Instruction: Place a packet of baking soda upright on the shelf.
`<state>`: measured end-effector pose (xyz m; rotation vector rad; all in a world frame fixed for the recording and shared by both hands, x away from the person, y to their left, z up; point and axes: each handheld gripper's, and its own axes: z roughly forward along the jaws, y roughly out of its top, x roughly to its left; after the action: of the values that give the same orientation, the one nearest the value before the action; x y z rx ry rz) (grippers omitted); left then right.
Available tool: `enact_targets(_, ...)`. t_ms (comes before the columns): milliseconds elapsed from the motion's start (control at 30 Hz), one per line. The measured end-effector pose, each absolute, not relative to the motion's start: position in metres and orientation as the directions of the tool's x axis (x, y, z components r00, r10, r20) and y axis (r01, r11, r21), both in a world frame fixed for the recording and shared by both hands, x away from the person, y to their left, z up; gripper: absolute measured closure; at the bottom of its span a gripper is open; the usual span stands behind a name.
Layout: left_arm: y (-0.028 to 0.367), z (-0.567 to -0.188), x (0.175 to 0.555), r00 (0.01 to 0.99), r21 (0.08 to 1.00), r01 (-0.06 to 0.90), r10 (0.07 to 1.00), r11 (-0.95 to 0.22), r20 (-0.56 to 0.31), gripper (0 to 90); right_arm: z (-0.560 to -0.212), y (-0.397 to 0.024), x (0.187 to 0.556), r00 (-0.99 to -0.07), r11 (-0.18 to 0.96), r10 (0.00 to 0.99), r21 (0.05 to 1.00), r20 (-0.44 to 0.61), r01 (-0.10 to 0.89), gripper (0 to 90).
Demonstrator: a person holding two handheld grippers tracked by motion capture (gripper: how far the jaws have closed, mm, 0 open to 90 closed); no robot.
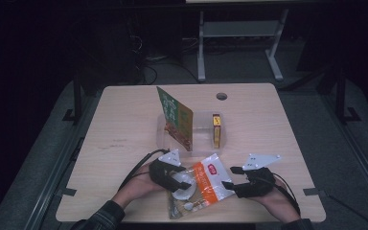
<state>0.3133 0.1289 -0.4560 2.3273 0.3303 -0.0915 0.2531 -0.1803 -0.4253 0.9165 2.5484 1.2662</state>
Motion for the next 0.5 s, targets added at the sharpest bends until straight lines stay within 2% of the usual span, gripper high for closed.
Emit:
enact_targets(267,0.13,-0.459,0.316,0.967,0.698,0.255,0.18,-0.669,-0.181,47.4,-0.4248,-0.1794,0.2551,-0.802,0.453,0.584,0.771,0.123,0.448,37.3)
enact_targets(367,0.1296,-0.461,0.3173,0.96,0.694,0.278,0.175,-0.664,-0.217,55.0,-0.4254,-0.1781,0.2563,-0.805,0.456,0.581,0.77,0.122,0.446,37.3)
enact_targets(500,0.1284,-0.4604,0.3179,0.959,0.687,0.281,0.174,-0.67,-0.222,66.1,-0.4253,-0.1765,0.2569,-0.807,0.458,0.577,0.77,0.123,0.444,37.2)
